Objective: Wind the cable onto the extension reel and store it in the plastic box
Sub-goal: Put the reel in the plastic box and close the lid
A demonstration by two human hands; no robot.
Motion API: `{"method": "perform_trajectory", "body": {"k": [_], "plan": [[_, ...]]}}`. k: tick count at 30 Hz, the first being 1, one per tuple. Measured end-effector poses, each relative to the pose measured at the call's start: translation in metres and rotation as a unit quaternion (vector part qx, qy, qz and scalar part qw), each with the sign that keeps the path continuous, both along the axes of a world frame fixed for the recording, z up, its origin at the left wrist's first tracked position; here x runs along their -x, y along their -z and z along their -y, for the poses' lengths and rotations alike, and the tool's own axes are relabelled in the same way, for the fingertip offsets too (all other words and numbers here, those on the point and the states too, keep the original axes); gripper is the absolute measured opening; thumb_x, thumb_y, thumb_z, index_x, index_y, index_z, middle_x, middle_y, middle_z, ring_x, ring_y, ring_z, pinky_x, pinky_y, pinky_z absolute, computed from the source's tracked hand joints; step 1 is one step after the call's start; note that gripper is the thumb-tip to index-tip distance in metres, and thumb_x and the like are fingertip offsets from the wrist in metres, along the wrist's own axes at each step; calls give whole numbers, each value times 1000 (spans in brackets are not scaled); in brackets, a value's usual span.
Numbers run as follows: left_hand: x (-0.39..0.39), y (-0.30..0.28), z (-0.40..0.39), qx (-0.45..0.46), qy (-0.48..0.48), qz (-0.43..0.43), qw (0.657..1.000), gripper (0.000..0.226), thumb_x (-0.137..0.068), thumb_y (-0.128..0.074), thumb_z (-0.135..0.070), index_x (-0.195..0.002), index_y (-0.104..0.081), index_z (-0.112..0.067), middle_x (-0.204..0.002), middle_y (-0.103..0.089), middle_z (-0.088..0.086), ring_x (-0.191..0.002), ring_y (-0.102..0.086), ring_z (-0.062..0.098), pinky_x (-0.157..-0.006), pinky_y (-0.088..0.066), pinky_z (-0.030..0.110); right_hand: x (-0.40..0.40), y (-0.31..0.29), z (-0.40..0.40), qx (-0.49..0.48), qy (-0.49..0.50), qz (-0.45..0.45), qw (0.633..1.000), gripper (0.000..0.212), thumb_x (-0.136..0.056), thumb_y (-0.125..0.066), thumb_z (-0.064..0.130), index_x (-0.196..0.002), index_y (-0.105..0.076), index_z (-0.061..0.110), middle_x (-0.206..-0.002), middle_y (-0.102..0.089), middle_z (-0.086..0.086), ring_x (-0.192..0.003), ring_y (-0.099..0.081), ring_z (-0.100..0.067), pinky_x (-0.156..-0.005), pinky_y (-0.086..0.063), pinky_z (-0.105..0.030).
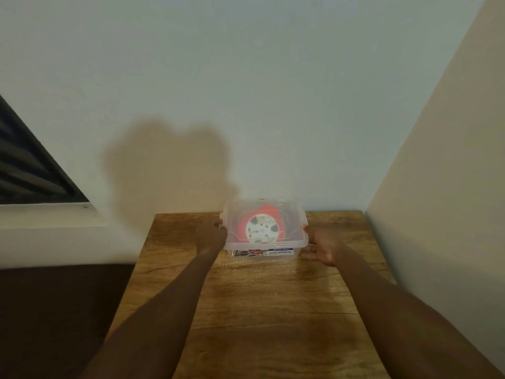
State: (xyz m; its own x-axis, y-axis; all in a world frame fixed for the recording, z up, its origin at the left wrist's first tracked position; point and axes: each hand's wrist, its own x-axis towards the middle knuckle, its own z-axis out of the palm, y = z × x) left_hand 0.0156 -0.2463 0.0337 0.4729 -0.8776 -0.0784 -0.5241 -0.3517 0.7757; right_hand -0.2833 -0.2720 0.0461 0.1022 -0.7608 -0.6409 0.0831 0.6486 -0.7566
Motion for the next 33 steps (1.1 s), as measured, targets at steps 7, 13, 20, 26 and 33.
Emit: {"method": "perform_trajectory", "body": {"k": [7,13,20,26,33], "plan": [[-5,2,2,-4,-18,-36,999,37,-86,-67,-13,-123,-73,-9,-121,-74,13,-106,-70,30,-94,-58,49,0,0,14,-13,24,47,999,26,-95,-57,6,-121,-57,1,-113,-69,-20,-102,-68,-33,-74,-59,-41],[-4,-1,1,-2,-21,-45,999,37,-87,-68,-11,-124,-72,-8,-121,-73,13,-106,-69,29,-93,-59,48,-7,-16,33,54,27,-93,994,31,-87,-62,-9,-116,-62,1,-117,-65,-15,-96,-66,-31,-78,-60,-44],[-3,-3,0,-3,-20,-36,999,37,-87,-69,-11,-124,-72,-7,-120,-74,13,-106,-69,29,-93,-59,48,-28,-3,28,176,-21,-327,928,38,-89,-63,11,-126,-58,4,-118,-66,-12,-99,-65,-32,-83,-57,-41],[-2,-4,-2,-2,-9,-44,999,37,-87,-70,-11,-124,-72,-6,-121,-74,13,-107,-69,29,-95,-58,49,-43,-8,17,247,-41,-477,843,21,-91,-59,12,-109,-68,6,-104,-70,-10,-90,-66,-28,-76,-54,-34],[-12,-9,-14,-42,-13,-219,975,47,-93,-70,-19,-136,-59,-5,-135,-63,13,-111,-61,31,-89,-54,42,-42,-9,14,261,-65,-482,834,23,-94,-51,8,-111,-66,6,-106,-69,-11,-87,-64,-26,-71,-50,-31]]}}
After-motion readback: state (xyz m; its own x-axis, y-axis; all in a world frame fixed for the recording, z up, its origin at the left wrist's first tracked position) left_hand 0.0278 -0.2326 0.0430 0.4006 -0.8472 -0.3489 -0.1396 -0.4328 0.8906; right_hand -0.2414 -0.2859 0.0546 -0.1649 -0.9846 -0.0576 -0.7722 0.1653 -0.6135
